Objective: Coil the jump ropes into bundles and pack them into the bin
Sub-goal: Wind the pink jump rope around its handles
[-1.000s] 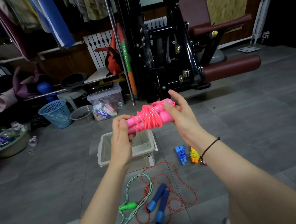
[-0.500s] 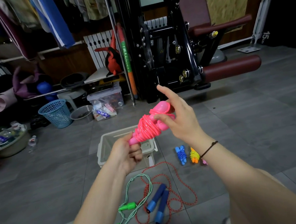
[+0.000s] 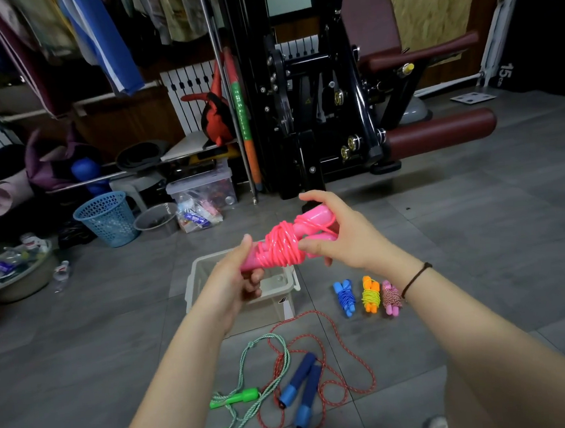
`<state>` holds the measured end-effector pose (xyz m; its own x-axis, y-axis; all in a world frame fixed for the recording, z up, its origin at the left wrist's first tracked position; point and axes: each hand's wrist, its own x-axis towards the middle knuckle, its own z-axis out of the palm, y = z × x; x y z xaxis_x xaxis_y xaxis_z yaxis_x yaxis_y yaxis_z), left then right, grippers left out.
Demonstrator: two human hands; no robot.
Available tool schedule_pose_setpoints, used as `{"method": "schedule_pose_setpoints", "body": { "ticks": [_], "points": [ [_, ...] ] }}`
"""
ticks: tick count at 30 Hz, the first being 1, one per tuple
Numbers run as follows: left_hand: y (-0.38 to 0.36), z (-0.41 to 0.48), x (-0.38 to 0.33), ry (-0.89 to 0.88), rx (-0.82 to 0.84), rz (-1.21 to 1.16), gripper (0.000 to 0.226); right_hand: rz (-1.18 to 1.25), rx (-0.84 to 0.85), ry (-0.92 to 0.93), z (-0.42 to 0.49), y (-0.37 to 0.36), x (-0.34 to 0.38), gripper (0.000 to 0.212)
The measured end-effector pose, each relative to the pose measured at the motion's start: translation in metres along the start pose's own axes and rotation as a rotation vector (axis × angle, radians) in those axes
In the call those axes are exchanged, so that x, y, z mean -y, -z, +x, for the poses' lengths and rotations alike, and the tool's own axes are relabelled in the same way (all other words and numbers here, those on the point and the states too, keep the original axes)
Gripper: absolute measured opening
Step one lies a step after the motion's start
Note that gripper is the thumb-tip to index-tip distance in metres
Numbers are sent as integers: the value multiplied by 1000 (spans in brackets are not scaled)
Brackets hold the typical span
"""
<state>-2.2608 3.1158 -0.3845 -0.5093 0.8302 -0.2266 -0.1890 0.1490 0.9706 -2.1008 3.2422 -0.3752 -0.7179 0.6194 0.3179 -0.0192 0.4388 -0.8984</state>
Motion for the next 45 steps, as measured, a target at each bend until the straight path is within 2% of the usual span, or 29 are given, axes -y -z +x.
{"method": "schedule_pose_setpoints", "body": {
  "ticks": [2, 6, 11, 13, 18, 22, 24, 27, 30, 32, 36, 39, 42, 45],
  "points": [
    [4, 0, -4, -49, 15, 40, 23, 87, 22, -47, 0, -1, -2, 57],
    [10, 4, -4, -41, -29, 241, 22, 265, -95, -128, 4, -3, -4, 35],
    [6, 4, 2, 83, 153, -12, 24, 398, -282, -271, 6, 3, -11, 33],
    [2, 4, 4, 117, 222, -20, 25, 413, -302, -300, 9, 5, -17, 31],
    [-17, 7, 14, 255, 332, 107, 23, 403, -235, -337, 10, 9, -30, 30],
    [-39, 18, 23, 256, 341, 167, 54, 424, -283, -389, 8, 14, -44, 29],
    [-51, 24, 28, 244, 332, 150, 59, 440, -294, -408, 7, 16, -51, 28],
    [-67, 37, 35, 263, 305, 97, 56, 306, -161, -493, 4, 23, -59, 48],
    [-84, 54, 46, 273, 263, 80, 55, 293, -48, -598, 1, 32, -69, 69],
    [-95, 65, 55, 282, 273, 74, 47, 292, -23, -644, 0, 39, -78, 70],
    [-123, 88, 77, 342, 379, -5, 11, 173, 3, -668, 0, 53, -106, 60],
    [-142, 107, 99, 395, 364, -64, 8, 48, -27, -656, -3, 62, -140, 67],
    [-160, 133, 119, 492, 423, 142, 12, -78, 45, -656, -12, 77, -181, 83],
    [-172, 165, 135, 563, 502, 393, 9, -51, 161, -727, -14, 91, -219, 92]
  ]
}}
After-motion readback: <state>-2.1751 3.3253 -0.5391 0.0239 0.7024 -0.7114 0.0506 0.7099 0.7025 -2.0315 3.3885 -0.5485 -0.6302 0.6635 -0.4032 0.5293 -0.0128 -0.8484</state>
